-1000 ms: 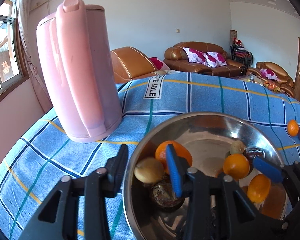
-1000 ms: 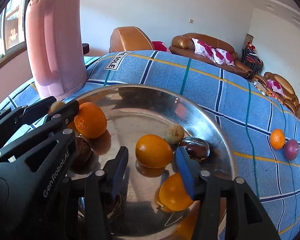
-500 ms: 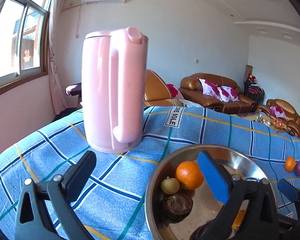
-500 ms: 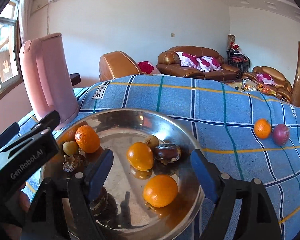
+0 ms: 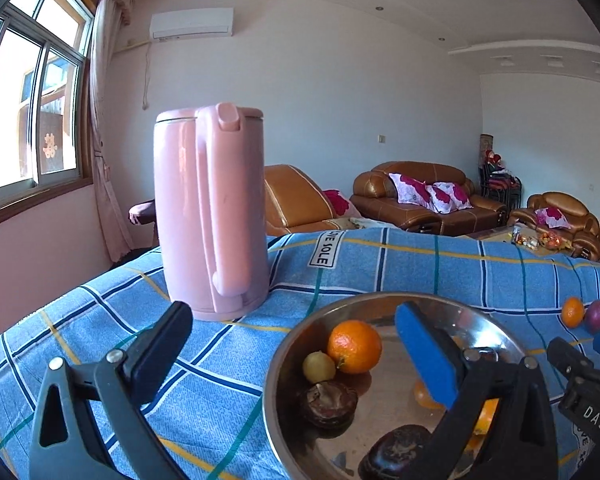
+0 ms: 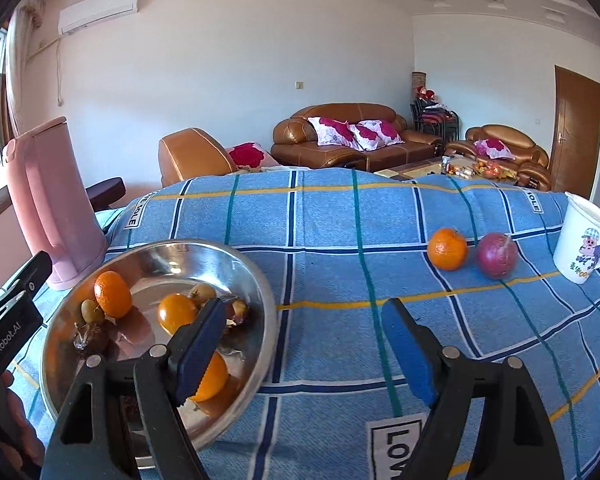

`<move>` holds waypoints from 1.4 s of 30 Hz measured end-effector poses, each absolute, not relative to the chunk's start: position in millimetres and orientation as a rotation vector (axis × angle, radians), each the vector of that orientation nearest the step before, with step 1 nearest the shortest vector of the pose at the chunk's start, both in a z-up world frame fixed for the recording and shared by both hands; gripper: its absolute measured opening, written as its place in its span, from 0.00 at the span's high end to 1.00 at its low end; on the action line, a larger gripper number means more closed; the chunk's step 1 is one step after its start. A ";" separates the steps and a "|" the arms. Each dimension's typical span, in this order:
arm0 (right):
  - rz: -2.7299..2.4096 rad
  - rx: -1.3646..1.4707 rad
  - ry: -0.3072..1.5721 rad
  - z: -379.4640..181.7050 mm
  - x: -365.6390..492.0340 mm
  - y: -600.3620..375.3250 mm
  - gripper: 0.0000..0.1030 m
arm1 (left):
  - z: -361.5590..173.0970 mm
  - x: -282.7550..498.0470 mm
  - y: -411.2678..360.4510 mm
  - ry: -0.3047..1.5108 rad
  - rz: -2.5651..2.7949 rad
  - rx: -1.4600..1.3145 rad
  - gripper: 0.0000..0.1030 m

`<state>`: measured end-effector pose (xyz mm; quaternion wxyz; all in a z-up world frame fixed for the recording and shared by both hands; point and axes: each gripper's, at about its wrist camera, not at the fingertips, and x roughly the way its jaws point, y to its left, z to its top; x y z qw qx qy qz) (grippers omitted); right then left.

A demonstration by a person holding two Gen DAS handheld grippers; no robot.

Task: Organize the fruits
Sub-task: 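Open both tools to release the fruits and withdraw toward the red onion, then grasp the red onion with the right tool while the left tool grasps the orange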

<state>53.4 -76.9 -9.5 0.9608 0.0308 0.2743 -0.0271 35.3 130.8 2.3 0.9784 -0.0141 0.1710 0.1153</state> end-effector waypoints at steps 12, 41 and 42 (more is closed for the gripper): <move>-0.108 -0.007 0.516 -3.3 33.4 -110.2 0.21 | 2.4 12.1 82.2 0.342 0.142 -0.004 0.00; -0.320 0.038 0.557 -4.9 8.6 -271.0 0.21 | -3.3 6.3 -95.3 0.461 -0.144 0.130 0.00; -0.321 0.041 0.563 -5.5 10.5 -275.1 0.21 | -4.0 8.8 -100.5 0.472 -0.148 0.131 0.00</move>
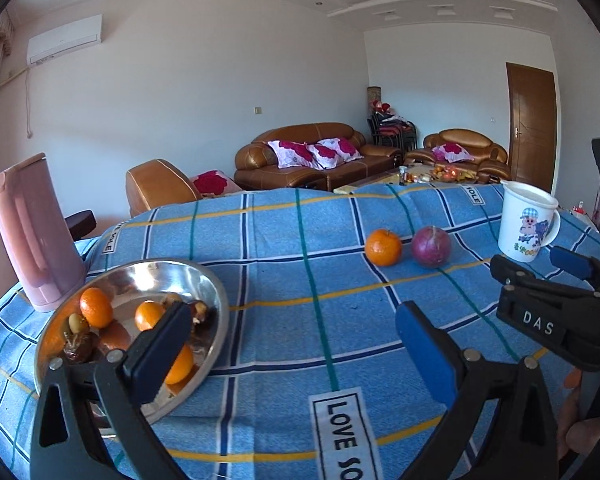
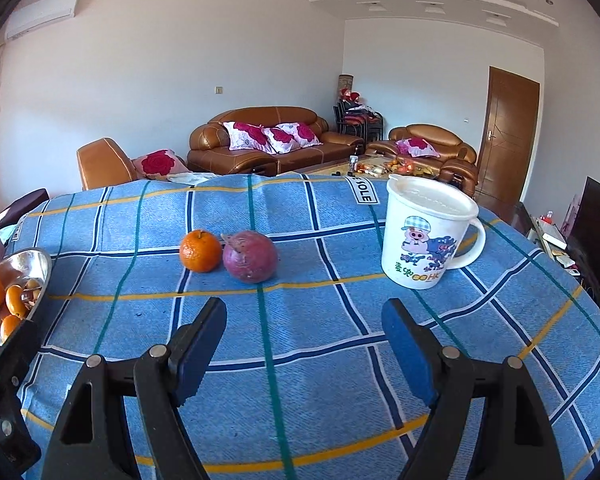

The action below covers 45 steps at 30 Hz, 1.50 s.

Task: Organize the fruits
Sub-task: 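Grasp the red onion with the right tool while the left tool grasps the orange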

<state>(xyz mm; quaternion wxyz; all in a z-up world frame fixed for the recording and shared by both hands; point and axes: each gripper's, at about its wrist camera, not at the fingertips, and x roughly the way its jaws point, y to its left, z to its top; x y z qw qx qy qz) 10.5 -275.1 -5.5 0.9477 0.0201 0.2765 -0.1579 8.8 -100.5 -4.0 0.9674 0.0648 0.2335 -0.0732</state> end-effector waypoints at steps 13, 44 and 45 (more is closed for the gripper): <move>-0.205 0.018 0.700 -21.1 75.2 -293.2 0.21 | -34.0 65.7 -139.2 0.722 -0.104 0.120 0.00; -0.212 0.043 0.750 -27.2 84.0 -313.2 0.46 | -39.2 104.8 -147.5 0.813 -0.182 0.061 0.01; -0.220 0.067 0.728 -25.6 76.6 -317.6 0.46 | -38.0 112.0 -153.1 0.813 -0.188 0.066 0.04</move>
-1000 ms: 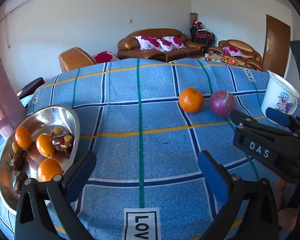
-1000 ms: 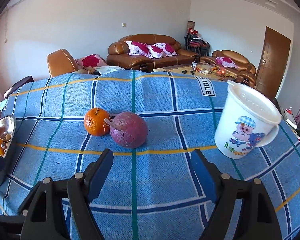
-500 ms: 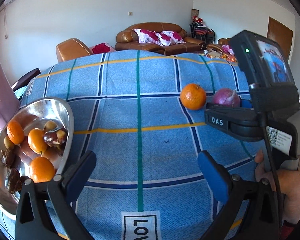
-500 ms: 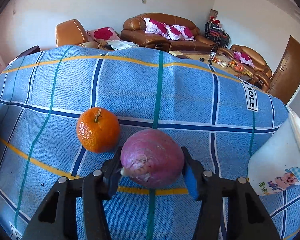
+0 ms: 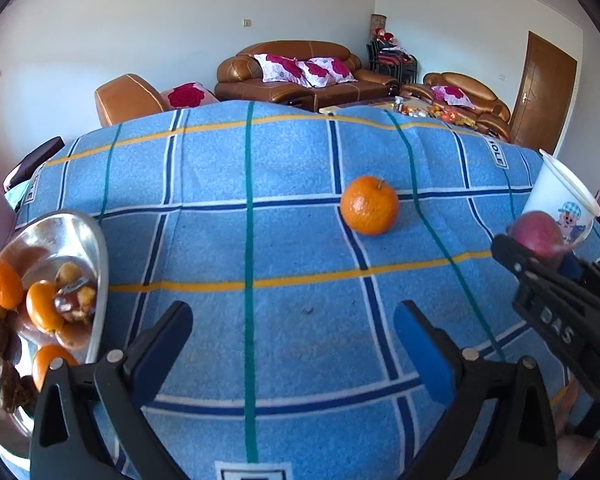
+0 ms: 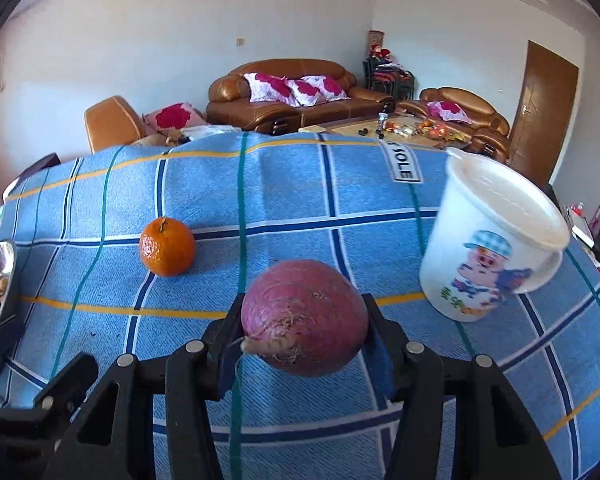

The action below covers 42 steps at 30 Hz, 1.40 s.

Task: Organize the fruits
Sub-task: 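Grasp the red onion with the right tool while the left tool grasps the orange, then carry the red onion in the right tool while the left tool carries the orange toward the plate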

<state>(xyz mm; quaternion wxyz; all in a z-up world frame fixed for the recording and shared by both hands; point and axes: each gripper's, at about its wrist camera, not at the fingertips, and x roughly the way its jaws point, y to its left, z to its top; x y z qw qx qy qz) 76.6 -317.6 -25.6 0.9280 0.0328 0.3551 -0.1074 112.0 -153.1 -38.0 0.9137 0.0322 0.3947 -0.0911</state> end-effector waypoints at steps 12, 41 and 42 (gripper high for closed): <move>-0.218 0.188 0.653 -15.0 61.6 -341.6 0.46 | -49.7 197.2 -225.6 0.903 -0.301 0.126 0.45; -0.259 0.091 0.528 -2.3 39.5 -326.6 0.46 | -16.1 85.7 -173.1 0.609 -0.187 0.099 0.54; -0.266 0.091 0.525 -1.4 37.5 -326.2 0.46 | -15.9 80.7 -171.7 0.603 -0.188 0.102 0.54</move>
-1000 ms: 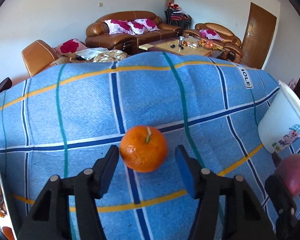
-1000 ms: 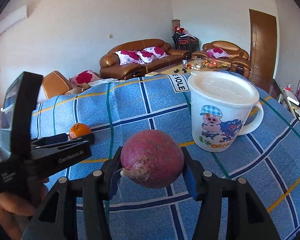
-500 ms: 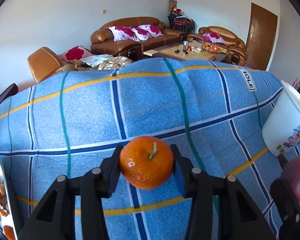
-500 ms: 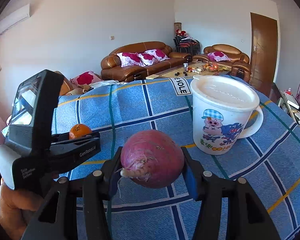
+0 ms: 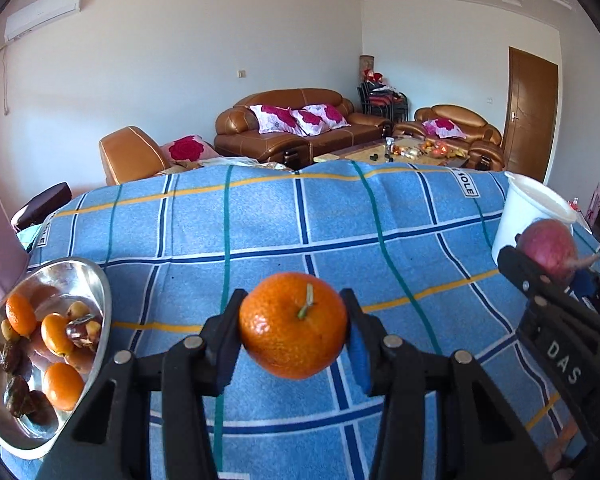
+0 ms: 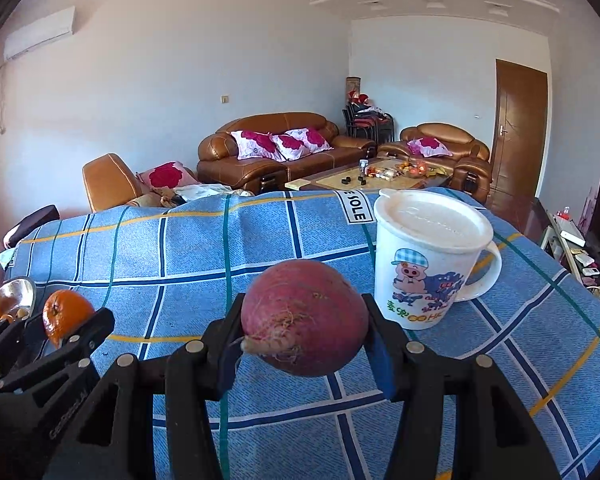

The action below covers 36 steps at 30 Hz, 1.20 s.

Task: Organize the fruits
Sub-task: 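Carry the red onion in the right tool while the left tool carries the orange toward the plate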

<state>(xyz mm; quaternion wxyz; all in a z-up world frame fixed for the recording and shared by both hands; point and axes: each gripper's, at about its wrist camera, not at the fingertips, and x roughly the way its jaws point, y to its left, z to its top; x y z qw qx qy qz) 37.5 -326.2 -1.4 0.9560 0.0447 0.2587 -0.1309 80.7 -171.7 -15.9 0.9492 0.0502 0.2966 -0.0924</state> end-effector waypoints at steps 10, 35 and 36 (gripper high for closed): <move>-0.293 0.080 0.516 -0.7 8.3 -315.5 0.46 | -15.3 40.4 -154.3 0.576 -0.205 0.094 0.54; -0.322 0.053 0.514 -0.1 -42.4 -274.2 0.46 | -12.1 -10.2 -118.9 0.548 -0.226 0.108 0.54; -0.318 0.056 0.518 -0.6 -43.3 -272.0 0.46 | -12.1 -11.3 -117.6 0.547 -0.227 0.108 0.54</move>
